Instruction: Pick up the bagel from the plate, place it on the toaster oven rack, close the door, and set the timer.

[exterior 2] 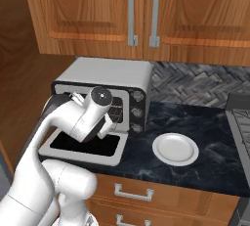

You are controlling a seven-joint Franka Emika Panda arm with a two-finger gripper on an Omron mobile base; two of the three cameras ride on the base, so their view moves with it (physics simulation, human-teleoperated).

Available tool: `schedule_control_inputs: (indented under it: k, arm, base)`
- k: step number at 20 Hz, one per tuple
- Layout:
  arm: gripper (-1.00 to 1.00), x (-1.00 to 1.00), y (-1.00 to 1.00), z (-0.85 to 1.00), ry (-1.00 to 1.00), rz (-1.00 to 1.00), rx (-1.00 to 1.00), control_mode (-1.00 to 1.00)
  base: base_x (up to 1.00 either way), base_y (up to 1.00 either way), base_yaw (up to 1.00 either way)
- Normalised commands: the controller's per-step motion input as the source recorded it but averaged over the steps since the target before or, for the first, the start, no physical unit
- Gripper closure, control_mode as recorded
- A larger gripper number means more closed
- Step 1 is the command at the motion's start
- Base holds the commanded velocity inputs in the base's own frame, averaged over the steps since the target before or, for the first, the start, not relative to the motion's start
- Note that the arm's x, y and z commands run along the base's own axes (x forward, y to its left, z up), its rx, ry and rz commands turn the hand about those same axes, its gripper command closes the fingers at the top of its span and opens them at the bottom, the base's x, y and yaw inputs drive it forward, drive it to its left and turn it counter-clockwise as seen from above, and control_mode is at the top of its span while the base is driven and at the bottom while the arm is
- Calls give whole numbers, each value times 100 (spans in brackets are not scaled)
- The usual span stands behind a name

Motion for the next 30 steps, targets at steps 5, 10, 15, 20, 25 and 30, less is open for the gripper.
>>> schedule_control_inputs:
  k: [5,10,15,20,25,30]
  arm:
    - [-100,-49,0,0,8,0,0,-100]
    - [-100,-3,-2,-1,19,0,0,-100]
    - [-100,9,-3,-13,21,0,0,-100]
    - [-100,3,-5,-20,18,0,0,-100]
    - [-100,0,-9,-24,3,0,-1,-100]
    - [-100,0,-15,-19,0,0,-2,-100]
  base:
    - [0,0,0]
    - [0,0,0]
    - [0,0,0]
    - [0,0,0]
    - [0,0,0]
    - [0,0,0]
